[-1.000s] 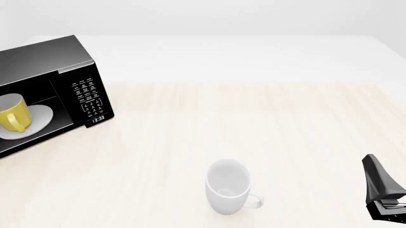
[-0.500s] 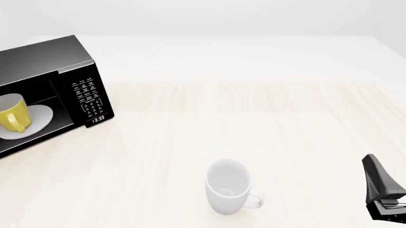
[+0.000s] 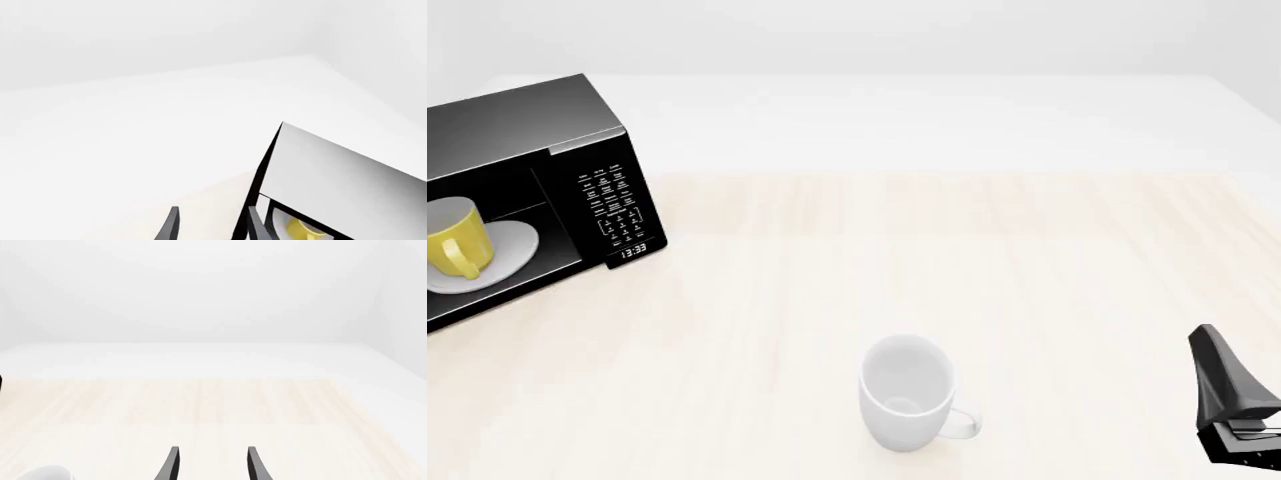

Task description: Put the yellow and white mug in the microwave and close it.

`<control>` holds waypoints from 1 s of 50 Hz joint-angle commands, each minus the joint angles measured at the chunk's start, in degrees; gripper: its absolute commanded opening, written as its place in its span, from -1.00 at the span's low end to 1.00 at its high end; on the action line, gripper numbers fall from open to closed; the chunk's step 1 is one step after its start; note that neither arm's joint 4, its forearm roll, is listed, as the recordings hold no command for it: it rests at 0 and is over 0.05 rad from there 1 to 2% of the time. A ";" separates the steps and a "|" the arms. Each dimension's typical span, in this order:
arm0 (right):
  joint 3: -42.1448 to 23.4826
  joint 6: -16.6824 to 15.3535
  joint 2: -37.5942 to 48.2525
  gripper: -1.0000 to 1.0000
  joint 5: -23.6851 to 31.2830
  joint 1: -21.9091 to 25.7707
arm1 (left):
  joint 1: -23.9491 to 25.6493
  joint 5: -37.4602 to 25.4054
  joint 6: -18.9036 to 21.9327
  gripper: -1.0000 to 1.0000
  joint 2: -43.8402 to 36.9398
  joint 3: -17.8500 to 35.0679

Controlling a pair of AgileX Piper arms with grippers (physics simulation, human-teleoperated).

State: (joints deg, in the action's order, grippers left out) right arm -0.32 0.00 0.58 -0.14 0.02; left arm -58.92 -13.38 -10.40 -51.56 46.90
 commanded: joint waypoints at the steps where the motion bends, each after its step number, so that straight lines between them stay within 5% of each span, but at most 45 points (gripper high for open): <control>1: 0.07 0.00 -0.13 1.00 0.03 0.00 | -3.45 1.43 -0.75 1.00 -2.57 -0.77; 50: 0.07 0.00 -0.14 1.00 0.03 -0.01 | -12.74 10.54 5.66 1.00 -16.14 -6.30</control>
State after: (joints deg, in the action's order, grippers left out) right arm -0.32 0.00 0.58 -0.14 0.02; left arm -70.32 -4.39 -4.77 -66.08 42.40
